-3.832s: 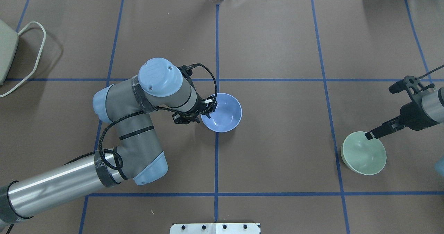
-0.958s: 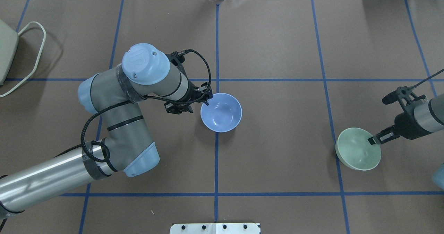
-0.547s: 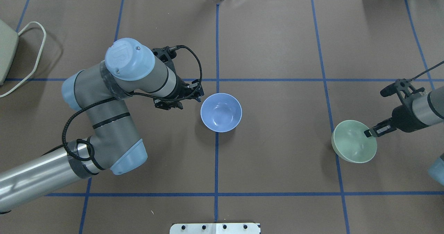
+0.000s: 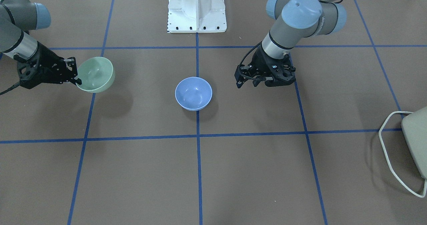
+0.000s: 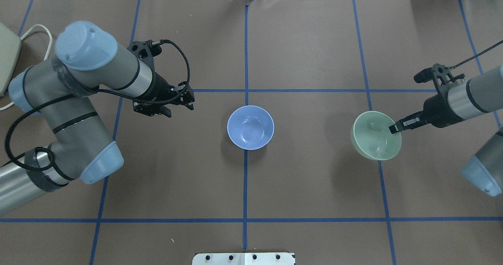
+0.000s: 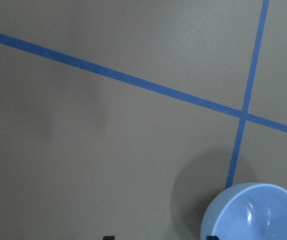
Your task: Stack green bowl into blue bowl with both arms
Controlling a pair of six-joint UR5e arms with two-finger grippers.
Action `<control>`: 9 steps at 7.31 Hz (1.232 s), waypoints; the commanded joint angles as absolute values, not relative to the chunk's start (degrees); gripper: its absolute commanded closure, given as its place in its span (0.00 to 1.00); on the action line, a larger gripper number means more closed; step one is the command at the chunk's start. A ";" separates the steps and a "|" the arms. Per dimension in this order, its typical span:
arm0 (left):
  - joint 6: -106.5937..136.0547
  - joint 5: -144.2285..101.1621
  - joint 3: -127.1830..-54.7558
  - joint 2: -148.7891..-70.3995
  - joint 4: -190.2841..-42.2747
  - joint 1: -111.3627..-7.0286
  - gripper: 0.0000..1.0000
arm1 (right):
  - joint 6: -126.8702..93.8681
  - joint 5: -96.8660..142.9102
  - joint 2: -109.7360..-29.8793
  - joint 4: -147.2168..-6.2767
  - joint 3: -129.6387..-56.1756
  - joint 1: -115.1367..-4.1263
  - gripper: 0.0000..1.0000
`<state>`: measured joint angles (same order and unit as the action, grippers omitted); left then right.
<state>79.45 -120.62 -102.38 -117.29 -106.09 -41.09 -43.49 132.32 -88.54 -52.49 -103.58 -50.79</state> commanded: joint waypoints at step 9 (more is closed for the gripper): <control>54.26 -126.56 -109.59 -98.64 -106.26 -51.59 0.21 | -54.32 121.21 -55.38 -80.95 -99.68 -39.82 0.97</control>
